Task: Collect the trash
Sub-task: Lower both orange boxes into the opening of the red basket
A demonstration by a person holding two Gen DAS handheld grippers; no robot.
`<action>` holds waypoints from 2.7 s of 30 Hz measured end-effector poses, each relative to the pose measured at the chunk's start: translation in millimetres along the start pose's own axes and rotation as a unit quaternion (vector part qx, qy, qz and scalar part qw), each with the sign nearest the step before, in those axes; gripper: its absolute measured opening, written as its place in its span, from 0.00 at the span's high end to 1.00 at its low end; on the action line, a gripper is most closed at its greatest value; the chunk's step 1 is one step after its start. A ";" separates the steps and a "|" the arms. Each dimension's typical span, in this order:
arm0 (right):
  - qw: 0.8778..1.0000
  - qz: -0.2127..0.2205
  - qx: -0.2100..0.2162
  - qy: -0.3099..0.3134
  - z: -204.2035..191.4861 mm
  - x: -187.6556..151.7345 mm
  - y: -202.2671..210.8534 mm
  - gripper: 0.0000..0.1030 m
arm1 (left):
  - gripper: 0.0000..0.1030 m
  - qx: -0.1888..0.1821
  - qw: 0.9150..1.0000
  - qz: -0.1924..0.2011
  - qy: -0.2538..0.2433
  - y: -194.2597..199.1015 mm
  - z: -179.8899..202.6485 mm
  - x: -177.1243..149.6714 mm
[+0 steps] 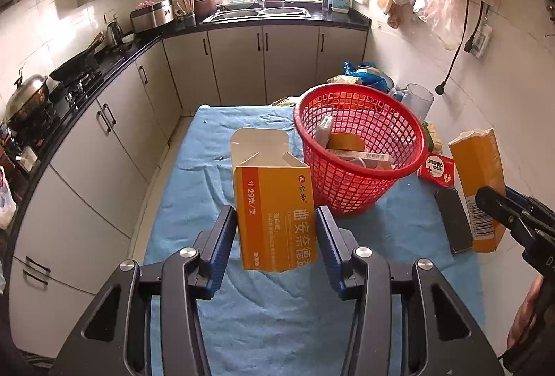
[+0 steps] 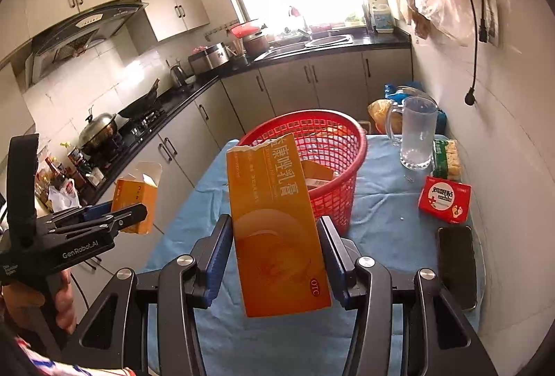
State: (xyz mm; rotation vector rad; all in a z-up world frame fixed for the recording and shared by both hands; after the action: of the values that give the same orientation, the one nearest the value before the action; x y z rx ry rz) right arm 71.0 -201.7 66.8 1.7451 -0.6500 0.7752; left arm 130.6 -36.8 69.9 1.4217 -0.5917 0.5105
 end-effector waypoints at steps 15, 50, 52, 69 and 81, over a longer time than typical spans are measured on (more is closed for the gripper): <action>0.999 0.011 -0.022 -0.030 29.0 7.3 11.9 0.48 | 0.55 -0.014 0.999 0.002 -0.033 -12.2 26.9 19.2; 0.998 -0.007 -0.021 -0.052 36.4 35.3 -44.5 0.48 | 0.55 -0.048 0.998 -0.014 -0.048 -76.4 43.9 78.9; 0.998 -0.007 -0.023 -0.054 39.2 38.2 -48.0 0.48 | 0.55 -0.050 0.997 -0.016 -0.049 -80.5 44.0 81.2; 0.997 -0.008 -0.037 -0.060 56.9 61.8 -75.7 0.48 | 0.55 -0.063 0.997 -0.025 -0.047 -115.1 55.1 109.6; 0.997 -0.013 -0.044 -0.066 70.0 74.8 -96.7 0.48 | 0.55 -0.081 0.995 -0.039 -0.032 -140.5 63.1 125.8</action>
State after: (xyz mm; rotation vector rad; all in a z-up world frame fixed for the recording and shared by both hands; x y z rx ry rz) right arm 203.9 -245.3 50.4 1.7315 -0.7386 0.6085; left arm 312.4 -114.8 49.6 1.3043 -0.6130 0.3474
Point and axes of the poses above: each gripper's, at about its wrist camera, not at the fingertips, and y roughly against the way its jaws point, z to its right, x to its top, the point moved 7 cm from there along -y, roughly the way its jaws point, and after that the axes turned 7 degrees about y, right-handed, at the moved point
